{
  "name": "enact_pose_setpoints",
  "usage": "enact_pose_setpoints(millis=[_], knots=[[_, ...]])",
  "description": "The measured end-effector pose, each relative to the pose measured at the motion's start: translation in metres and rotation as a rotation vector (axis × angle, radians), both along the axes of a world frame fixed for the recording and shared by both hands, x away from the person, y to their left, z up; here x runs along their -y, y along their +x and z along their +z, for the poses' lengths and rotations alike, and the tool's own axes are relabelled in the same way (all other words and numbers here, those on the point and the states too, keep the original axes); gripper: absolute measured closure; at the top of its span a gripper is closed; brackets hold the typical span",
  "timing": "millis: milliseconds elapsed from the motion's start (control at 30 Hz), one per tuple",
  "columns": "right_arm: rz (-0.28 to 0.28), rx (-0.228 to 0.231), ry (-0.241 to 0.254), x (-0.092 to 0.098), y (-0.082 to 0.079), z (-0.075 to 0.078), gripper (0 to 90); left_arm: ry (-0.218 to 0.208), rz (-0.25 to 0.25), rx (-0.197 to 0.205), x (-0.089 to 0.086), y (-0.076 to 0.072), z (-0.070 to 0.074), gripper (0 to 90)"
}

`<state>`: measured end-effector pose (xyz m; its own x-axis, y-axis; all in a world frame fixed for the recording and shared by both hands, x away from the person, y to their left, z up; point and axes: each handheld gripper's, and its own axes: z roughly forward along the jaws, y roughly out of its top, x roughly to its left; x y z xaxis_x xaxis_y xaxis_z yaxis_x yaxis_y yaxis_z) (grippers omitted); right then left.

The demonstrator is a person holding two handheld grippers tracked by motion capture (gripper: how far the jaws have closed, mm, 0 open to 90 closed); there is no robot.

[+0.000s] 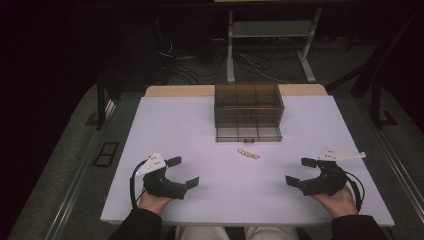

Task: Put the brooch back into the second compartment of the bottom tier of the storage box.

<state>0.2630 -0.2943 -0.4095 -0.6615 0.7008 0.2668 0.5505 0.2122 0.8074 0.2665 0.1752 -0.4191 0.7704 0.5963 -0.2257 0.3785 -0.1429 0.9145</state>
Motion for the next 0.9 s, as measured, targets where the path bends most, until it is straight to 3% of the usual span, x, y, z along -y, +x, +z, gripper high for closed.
enact_pose_setpoints(millis=[500, 900], knots=[[0.005, -0.006, -0.016, -0.0002, -0.0012, 0.0006, 0.4, 0.012, -0.03, -0.002, 0.0023, -0.0018, -0.0003, 0.0], [0.024, -0.025, -0.041, -0.0053, -0.0014, 0.0069, 0.4, 0.027, -0.019, -0.003, 0.0017, -0.0012, -0.0016, 0.0]])
